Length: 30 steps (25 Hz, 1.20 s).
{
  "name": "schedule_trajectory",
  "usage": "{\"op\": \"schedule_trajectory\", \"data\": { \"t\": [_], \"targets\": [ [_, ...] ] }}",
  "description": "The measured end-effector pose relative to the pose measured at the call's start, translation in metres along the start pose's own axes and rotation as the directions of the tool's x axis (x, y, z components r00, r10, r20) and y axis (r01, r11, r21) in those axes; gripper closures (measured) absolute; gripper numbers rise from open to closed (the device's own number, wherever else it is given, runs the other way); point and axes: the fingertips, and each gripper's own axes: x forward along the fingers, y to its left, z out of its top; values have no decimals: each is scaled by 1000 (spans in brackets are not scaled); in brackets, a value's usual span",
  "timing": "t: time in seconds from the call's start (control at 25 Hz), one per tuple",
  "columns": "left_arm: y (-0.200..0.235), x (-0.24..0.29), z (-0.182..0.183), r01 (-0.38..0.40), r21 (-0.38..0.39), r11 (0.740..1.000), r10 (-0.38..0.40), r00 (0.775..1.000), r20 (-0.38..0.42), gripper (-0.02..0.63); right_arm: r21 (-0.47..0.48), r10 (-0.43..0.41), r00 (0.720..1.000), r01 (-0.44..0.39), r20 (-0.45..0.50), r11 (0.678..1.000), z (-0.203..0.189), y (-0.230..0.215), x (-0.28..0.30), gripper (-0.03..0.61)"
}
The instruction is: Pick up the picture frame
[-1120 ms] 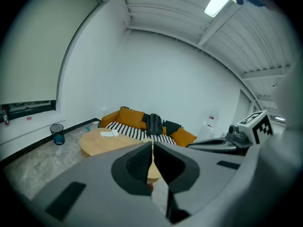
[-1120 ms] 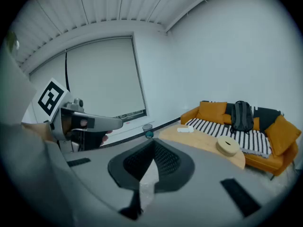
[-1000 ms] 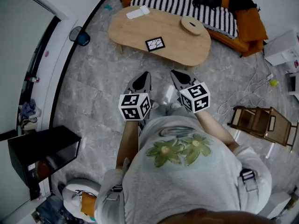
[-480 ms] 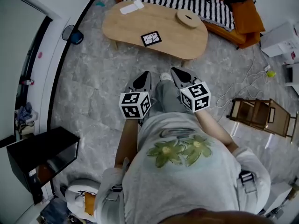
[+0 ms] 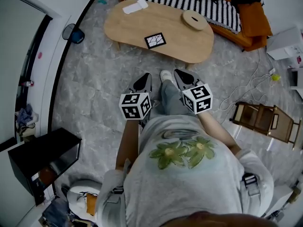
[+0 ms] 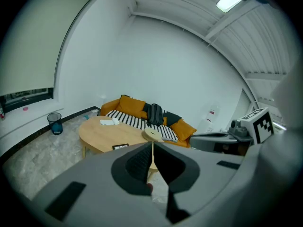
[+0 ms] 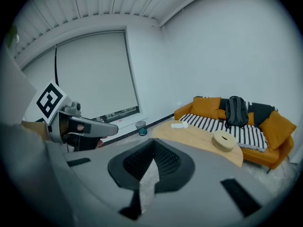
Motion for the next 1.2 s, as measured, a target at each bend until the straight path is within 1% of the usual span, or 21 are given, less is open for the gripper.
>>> {"op": "schedule_trajectory", "data": {
  "t": [0.24,0.36,0.52,0.68,0.8,0.88,0.92,1.2],
  "targets": [
    [15,38,10,-3,-20,1000,2,999,-42,595,28,-14,998,15,-56,999,1,-34,31,574],
    [26,58,20,-7,-22,1000,6,998,-58,595,35,-18,997,21,-78,999,8,-52,52,574],
    [45,86,31,-26,-41,999,23,996,-84,594,37,-10,995,13,-100,999,18,-74,80,572],
    [59,115,52,-48,-38,998,44,995,-85,591,41,8,993,-3,-121,999,30,-93,108,566],
    [69,136,64,-53,-26,998,50,994,-94,572,43,17,990,-11,-137,999,38,-106,127,542],
    [77,150,69,-64,-25,998,61,992,-107,527,46,23,988,-16,-151,999,41,-115,140,511],
    [80,157,72,-71,-26,997,68,991,-111,516,46,26,987,-19,-158,999,43,-120,146,503],
    [98,194,82,-109,-26,994,105,986,-132,500,39,53,976,-45,-210,998,48,-149,185,482]
  ]
}}
